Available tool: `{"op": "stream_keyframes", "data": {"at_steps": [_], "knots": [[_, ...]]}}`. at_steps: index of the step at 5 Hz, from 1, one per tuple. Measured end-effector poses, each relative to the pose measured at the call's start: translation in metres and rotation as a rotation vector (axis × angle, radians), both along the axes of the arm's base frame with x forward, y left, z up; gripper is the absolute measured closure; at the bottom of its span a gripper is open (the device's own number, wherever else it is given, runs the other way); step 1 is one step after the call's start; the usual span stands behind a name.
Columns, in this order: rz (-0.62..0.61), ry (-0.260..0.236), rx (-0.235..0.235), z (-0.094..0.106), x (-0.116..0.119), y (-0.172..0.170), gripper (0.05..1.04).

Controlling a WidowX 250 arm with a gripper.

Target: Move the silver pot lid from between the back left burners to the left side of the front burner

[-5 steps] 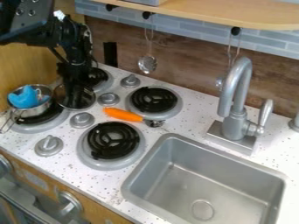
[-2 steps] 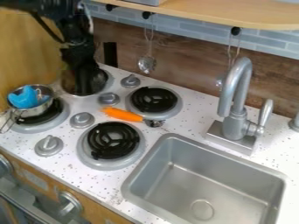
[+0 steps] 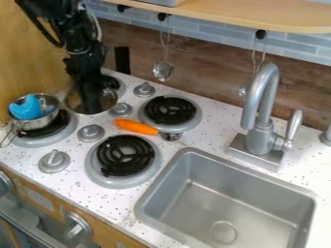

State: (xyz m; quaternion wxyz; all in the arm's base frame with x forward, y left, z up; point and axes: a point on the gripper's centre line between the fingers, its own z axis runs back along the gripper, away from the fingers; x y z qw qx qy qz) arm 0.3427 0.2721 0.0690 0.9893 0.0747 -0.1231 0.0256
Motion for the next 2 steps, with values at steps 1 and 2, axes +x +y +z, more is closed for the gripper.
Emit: {"op": "stream_keyframes", "data": {"at_steps": [1,2], "knots": [[-0.05,0.018,0.01,-0.014,-0.019,-0.014,0.764],[-0.122,-0.004,0.031,-0.021,-0.042,-0.037,0.764]]}}
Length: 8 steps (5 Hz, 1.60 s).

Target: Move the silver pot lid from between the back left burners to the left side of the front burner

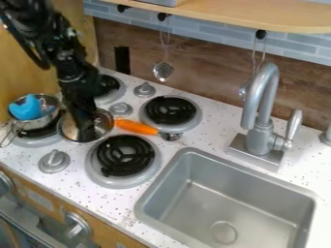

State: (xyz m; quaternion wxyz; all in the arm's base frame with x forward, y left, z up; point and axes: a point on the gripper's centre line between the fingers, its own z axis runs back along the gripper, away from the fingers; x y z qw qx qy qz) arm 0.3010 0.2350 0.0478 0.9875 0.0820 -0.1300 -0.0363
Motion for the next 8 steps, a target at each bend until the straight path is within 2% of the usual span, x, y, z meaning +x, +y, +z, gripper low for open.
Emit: {"op": "stream_keyframes", "data": {"at_steps": [2,4,8], "knots": [[-0.085,-0.028,0.017,-0.005,-0.023,-0.037,0.764],[-0.121,-0.05,0.049,-0.005,-0.006,-0.057,0.764],[-0.19,0.002,0.048,-0.04,0.014,-0.099,0.764]]}}
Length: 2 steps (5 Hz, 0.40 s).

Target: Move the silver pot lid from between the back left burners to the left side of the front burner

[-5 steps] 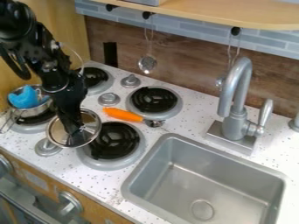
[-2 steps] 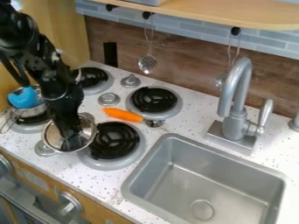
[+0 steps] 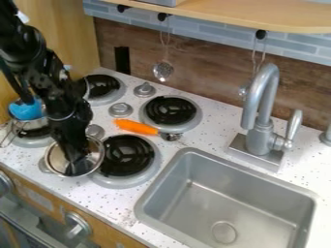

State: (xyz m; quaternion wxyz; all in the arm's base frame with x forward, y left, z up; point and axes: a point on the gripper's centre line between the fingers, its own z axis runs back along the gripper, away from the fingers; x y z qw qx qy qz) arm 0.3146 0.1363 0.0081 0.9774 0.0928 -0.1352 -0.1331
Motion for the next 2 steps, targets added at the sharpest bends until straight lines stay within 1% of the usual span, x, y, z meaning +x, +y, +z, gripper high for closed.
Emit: {"op": "stream_keyframes", "data": {"at_steps": [1,2], "knots": [[0.035,0.018,-0.001,-0.006,0.006,0.006,0.731],[0.083,0.029,0.007,-0.006,0.012,0.018,0.434]]}}
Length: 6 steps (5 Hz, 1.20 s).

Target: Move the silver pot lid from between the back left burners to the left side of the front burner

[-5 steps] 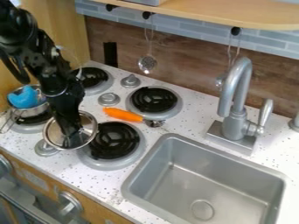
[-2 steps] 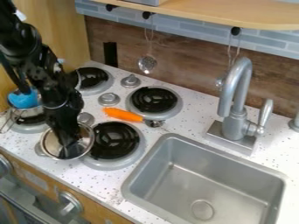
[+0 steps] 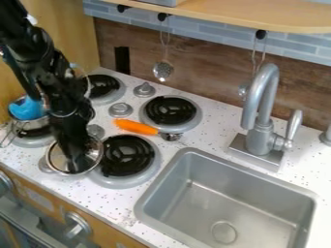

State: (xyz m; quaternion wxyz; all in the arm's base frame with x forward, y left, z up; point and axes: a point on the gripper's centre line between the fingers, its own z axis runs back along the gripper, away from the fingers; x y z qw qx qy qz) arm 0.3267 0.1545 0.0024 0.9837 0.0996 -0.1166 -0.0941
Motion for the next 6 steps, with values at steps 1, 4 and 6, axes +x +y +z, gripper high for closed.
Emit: {"op": "stream_keyframes", "data": {"at_steps": [1,4,6], "knots": [[0.058,0.012,0.003,0.003,0.005,0.014,0.163],[0.071,0.026,-0.069,0.018,-0.013,0.03,0.082],[0.051,-0.062,-0.116,0.062,-0.024,0.051,0.082]]}}
